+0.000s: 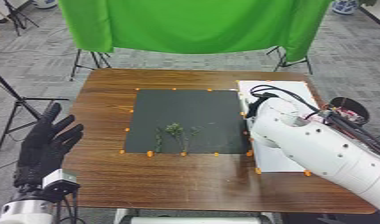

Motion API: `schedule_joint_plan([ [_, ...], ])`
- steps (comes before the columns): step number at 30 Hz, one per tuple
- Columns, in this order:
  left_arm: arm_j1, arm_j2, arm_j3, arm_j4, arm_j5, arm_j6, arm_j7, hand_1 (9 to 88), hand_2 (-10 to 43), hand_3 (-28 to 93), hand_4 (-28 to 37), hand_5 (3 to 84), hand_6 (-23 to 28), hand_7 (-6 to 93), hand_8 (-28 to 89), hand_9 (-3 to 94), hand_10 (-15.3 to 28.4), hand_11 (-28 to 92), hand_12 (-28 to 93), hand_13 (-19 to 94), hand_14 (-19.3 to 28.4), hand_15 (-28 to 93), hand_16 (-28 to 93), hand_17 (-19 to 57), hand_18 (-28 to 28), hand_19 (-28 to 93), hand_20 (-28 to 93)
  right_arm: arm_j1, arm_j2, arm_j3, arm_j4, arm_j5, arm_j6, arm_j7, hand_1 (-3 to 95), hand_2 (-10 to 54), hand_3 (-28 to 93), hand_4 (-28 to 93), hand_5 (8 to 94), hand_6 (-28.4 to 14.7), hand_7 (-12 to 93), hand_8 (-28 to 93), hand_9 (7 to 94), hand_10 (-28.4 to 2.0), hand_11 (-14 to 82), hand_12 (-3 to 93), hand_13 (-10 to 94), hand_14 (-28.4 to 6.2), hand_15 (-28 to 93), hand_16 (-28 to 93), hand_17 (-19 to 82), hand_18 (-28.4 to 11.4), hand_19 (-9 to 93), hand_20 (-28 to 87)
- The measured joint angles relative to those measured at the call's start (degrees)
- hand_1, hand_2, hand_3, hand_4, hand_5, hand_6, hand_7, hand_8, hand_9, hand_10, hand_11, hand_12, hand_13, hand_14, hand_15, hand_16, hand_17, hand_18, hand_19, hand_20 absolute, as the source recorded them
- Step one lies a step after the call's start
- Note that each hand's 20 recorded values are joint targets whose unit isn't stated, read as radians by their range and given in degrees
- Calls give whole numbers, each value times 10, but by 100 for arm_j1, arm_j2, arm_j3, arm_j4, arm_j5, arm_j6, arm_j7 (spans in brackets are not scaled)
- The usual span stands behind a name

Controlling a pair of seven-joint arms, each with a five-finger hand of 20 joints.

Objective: Arrange flowers

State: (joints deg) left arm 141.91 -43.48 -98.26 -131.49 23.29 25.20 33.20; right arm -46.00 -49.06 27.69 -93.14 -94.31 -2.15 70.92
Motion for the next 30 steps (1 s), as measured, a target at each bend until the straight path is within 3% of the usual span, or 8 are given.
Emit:
schedule_joint_plan([
  [6, -56, -100, -18, 14, 83, -63, -170, 304, 70, 633, -206, 307, 58, 90, -80, 268, 172, 236, 113, 181, 253, 522, -109, -91, 261, 488, 44, 3, -51, -115, 1, -145, -61, 0, 383, -49, 693, -209, 599, -102, 139, -78, 710, -211, 183, 147, 793, -124, 501, 110, 667, -64, 932, -282],
  [9, -66, -148, -26, 15, 94, -75, -202, 304, 70, 633, -206, 306, 58, 90, -81, 268, 171, 236, 113, 181, 254, 523, -109, -91, 261, 487, 44, 13, -64, -191, 5, -239, -59, -4, 433, -56, 710, -222, 666, -77, 171, -90, 752, -167, 201, 148, 817, -105, 483, 112, 653, -74, 932, -257],
  [12, -75, -151, -26, 20, 104, -86, -219, 303, 70, 634, -205, 307, 58, 90, -81, 268, 171, 236, 113, 181, 254, 523, -110, -90, 260, 487, 44, 41, -65, -307, 50, -429, -53, -12, 492, -82, 689, -244, 705, -69, 186, 43, 793, -153, 220, 161, 831, -94, 471, 130, 647, -80, 932, -204],
  [16, -101, -164, -25, 27, 121, -96, -252, 303, 71, 634, -205, 307, 58, 90, -81, 267, 171, 238, 114, 181, 254, 523, -110, -90, 259, 487, 44, 47, -64, -391, 124, -659, -45, -6, 565, -94, 678, -264, 751, -50, 210, 112, 869, -120, 178, 264, 845, -82, 477, 149, 637, -88, 932, -107],
  [22, -128, -175, -24, 36, 141, -114, -282, 303, 71, 635, -205, 308, 59, 91, -81, 267, 171, 237, 112, 181, 255, 523, -110, -89, 257, 486, 45, 26, -42, -387, 186, -741, 40, 0, 606, -95, 693, -281, 779, -39, 227, 123, 906, -107, 155, 310, 858, -72, 487, 156, 628, -95, 932, -5],
  [30, -151, -223, -14, 40, 157, -124, -305, 304, 71, 635, -205, 308, 60, 91, -81, 268, 172, 237, 111, 181, 255, 524, -110, -90, 255, 485, 46, -7, 60, -471, 217, -850, 522, -72, 604, -94, 719, -281, 796, -40, 234, 189, 917, -102, 219, 289, 889, -55, 495, 171, 646, -89, 932, 90],
])
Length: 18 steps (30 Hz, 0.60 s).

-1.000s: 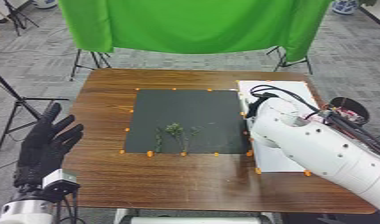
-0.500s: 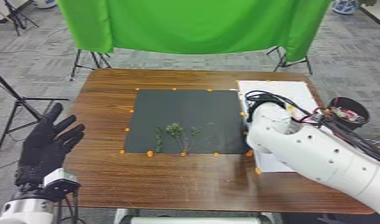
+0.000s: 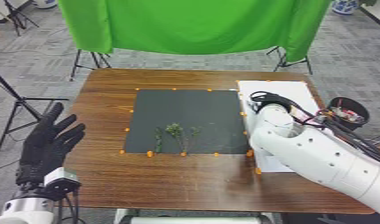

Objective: Arrange flowers

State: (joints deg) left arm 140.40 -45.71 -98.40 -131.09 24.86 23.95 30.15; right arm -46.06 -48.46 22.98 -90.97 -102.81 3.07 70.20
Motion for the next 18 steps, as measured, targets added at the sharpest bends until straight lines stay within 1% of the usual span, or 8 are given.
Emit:
schedule_joint_plan([
  [3, 3, 28, 7, 0, -12, 2, 19, 304, 72, 635, -205, 309, 60, 90, -81, 269, 172, 238, 112, 181, 255, 524, -111, -91, 255, 485, 46, -42, 31, 5, 15, 0, 275, -35, 599, -89, 729, -277, 797, -39, 232, 212, 916, -103, 242, 284, 895, -50, 498, 175, 652, -86, 932, 108],
  [9, 28, 49, 13, 0, -35, 6, 64, 304, 72, 635, -204, 310, 61, 90, -81, 269, 173, 237, 111, 181, 255, 525, -111, -91, 254, 484, 47, -77, 53, 33, 23, 17, 429, -64, 591, -89, 745, -275, 798, -37, 245, 238, 916, -97, 275, 279, 906, -42, 515, 181, 665, -83, 932, 154],
  [12, 67, 50, 12, -4, -79, 18, 121, 304, 72, 635, -204, 310, 61, 90, -81, 268, 172, 238, 111, 181, 254, 525, -111, -91, 254, 485, 48, -77, 72, -5, 18, 15, 579, -61, 587, -90, 756, -275, 796, -39, 250, 243, 916, -95, 283, 278, 911, -37, 517, 182, 670, -81, 932, 166],
  [14, 108, 75, 13, -6, -139, 38, 201, 304, 72, 635, -205, 311, 62, 89, -81, 268, 172, 238, 111, 181, 255, 524, -111, -91, 253, 484, 48, -76, 84, -36, 11, 15, 670, -58, 584, -90, 765, -277, 795, -38, 253, 245, 916, -95, 286, 278, 915, -37, 517, 183, 672, -81, 932, 172],
  [15, 133, 107, 20, -6, -187, 53, 270, 304, 72, 635, -205, 311, 62, 89, -81, 268, 172, 237, 111, 181, 255, 525, -111, -91, 253, 484, 48, -70, 91, -57, 6, 15, 706, -57, 583, -90, 767, -278, 795, -39, 255, 246, 916, -94, 287, 278, 915, -37, 517, 183, 673, -81, 932, 174],
  [18, 206, 266, 74, -7, -384, 112, 539, 304, 72, 635, -205, 311, 62, 89, -80, 268, 173, 237, 111, 181, 255, 525, -111, -91, 253, 484, 48, -32, 109, -122, -11, 15, 776, -57, 581, -90, 773, -278, 793, -38, 259, 248, 916, -93, 290, 279, 916, -37, 517, 185, 674, -81, 932, 178],
])
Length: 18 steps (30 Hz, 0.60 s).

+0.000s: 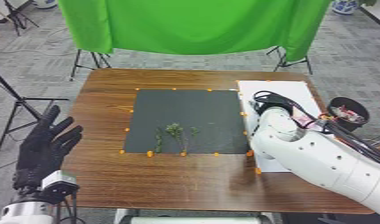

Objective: Arrange flowers

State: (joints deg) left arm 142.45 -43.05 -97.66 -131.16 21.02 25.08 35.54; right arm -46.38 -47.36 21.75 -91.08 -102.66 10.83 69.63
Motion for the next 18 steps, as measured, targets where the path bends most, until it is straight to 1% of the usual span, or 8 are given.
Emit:
schedule_joint_plan([
  [1, 19, 59, 13, 0, -57, 16, 72, 304, 72, 636, -205, 311, 62, 89, -80, 268, 173, 237, 111, 181, 255, 525, -111, -91, 253, 484, 49, 18, 2, -13, -3, 0, 13, -2, 580, -90, 775, -278, 793, -38, 261, 249, 917, -92, 291, 279, 917, -37, 517, 185, 674, -81, 932, 179],
  [2, 33, 109, 17, 0, -86, 29, 107, 304, 71, 636, -205, 311, 62, 89, -80, 268, 173, 237, 111, 181, 255, 525, -111, -91, 253, 483, 49, 38, 3, -20, -8, 0, 23, -5, 579, -90, 776, -278, 792, -38, 262, 249, 916, -92, 292, 279, 917, -37, 517, 185, 675, -81, 932, 181],
  [4, 47, 165, 17, -1, -94, 48, 112, 304, 71, 636, -205, 311, 62, 89, -80, 268, 173, 236, 111, 182, 255, 525, -111, -91, 252, 483, 49, 103, 12, -51, -24, 0, 55, -12, 577, -90, 780, -278, 791, -38, 266, 249, 916, -91, 295, 279, 919, -37, 519, 186, 676, -80, 932, 183],
  [8, 71, 213, 18, -7, -112, 80, 135, 304, 72, 635, -205, 312, 62, 89, -80, 268, 172, 237, 111, 182, 254, 525, -111, -91, 252, 483, 50, 276, 22, -91, -49, 0, 115, -46, 576, -89, 783, -278, 791, -38, 271, 246, 916, -90, 297, 278, 922, -36, 518, 187, 678, -82, 932, 190],
  [13, 138, 299, 23, -15, -188, 118, 248, 304, 71, 636, -205, 312, 62, 89, -80, 269, 173, 238, 111, 181, 255, 526, -111, -91, 252, 483, 50, 482, 30, -96, -156, -32, 171, -90, 572, -91, 790, -271, 794, -40, 274, 244, 920, -90, 300, 275, 927, -35, 515, 186, 685, -84, 932, 198],
  [18, 233, 304, -40, -47, -200, 146, 263, 304, 71, 636, -206, 311, 62, 89, -80, 269, 173, 239, 112, 181, 255, 526, -112, -91, 252, 483, 51, 532, 15, 28, -422, -128, 179, -108, 569, -94, 794, -265, 798, -43, 272, 243, 925, -91, 300, 271, 934, -36, 513, 185, 692, -85, 932, 201],
])
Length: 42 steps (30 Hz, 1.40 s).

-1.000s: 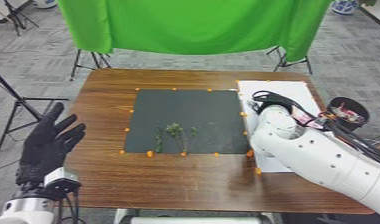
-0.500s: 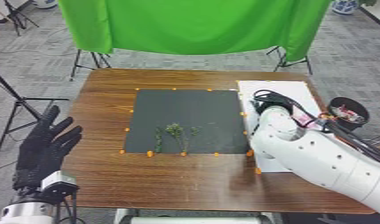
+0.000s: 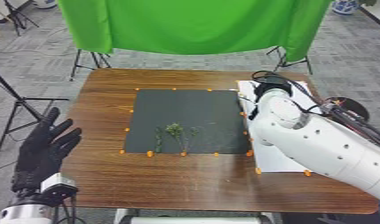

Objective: Arrange flowers

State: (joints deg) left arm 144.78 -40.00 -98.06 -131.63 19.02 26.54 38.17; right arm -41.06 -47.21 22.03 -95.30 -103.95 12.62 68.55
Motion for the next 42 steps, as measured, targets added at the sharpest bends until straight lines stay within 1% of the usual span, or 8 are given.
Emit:
schedule_joint_plan([
  [6, 157, 49, -96, -49, -49, 50, 69, 303, 72, 637, -205, 311, 62, 89, -81, 268, 172, 237, 111, 181, 255, 525, -112, -91, 252, 484, 51, -257, -165, 477, -571, -165, 0, -32, 569, -95, 796, -261, 804, -46, 264, 246, 929, -91, 297, 268, 937, -38, 515, 184, 696, -89, 932, 204],
  [15, 175, 65, -127, -68, -37, 61, 54, 304, 72, 636, -205, 311, 62, 89, -80, 268, 172, 237, 110, 182, 255, 525, -112, -91, 252, 483, 50, -852, -683, 754, -1178, -375, -12, -59, 570, -95, 798, -260, 810, -47, 256, 250, 934, -93, 294, 265, 937, -39, 517, 179, 701, -93, 932, 207],
  [17, 172, 44, -155, -71, -6, 56, -2, 304, 72, 635, -205, 311, 62, 89, -80, 268, 172, 237, 111, 182, 255, 525, -112, -91, 252, 483, 50, -1030, -736, 780, -1306, -405, -35, -60, 570, -95, 797, -260, 811, -48, 254, 251, 935, -93, 293, 264, 937, -39, 518, 178, 701, -93, 932, 207],
  [19, 160, -29, -204, -75, 126, 39, -176, 304, 72, 635, -205, 311, 62, 88, -80, 268, 172, 237, 111, 181, 255, 525, -112, -91, 252, 483, 50, -1204, -762, 789, -1388, -425, -55, -59, 570, -95, 798, -260, 811, -48, 252, 251, 936, -93, 293, 263, 937, -39, 518, 177, 701, -93, 932, 207],
  [21, 143, -176, -253, -80, 351, 18, -419, 304, 72, 636, -204, 311, 62, 88, -80, 268, 172, 237, 111, 181, 254, 524, -111, -91, 252, 483, 51, -1362, -768, 792, -1422, -429, -75, -50, 570, -95, 798, -261, 812, -48, 251, 252, 936, -93, 293, 264, 937, -40, 517, 177, 701, -94, 932, 207],
  [23, 131, -341, -271, -82, 482, 5, -530, 305, 72, 635, -204, 311, 62, 88, -80, 268, 172, 236, 110, 181, 254, 524, -111, -91, 252, 483, 51, -1500, -768, 792, -1425, -432, -100, -37, 570, -95, 798, -260, 811, -49, 250, 253, 936, -93, 292, 265, 937, -40, 517, 176, 701, -95, 932, 208],
  [26, 128, -456, -260, -82, 471, -4, -517, 305, 73, 634, -204, 311, 62, 88, -80, 267, 171, 237, 111, 181, 254, 524, -111, -91, 252, 483, 51, -1650, -767, 759, -1418, -436, -118, 6, 571, -95, 796, -261, 812, -49, 249, 253, 936, -93, 291, 264, 937, -40, 517, 176, 701, -95, 932, 207],
  [42, 35, -433, -231, -79, 482, -50, -578, 305, 72, 637, -203, 312, 62, 89, -80, 267, 171, 237, 111, 181, 254, 525, -111, -91, 252, 483, 51, -2024, -752, 753, -1327, -402, -201, 296, 559, -95, 788, -238, 821, -50, 230, 231, 937, -93, 284, 264, 937, -48, 511, 171, 701, -101, 932, 198],
])
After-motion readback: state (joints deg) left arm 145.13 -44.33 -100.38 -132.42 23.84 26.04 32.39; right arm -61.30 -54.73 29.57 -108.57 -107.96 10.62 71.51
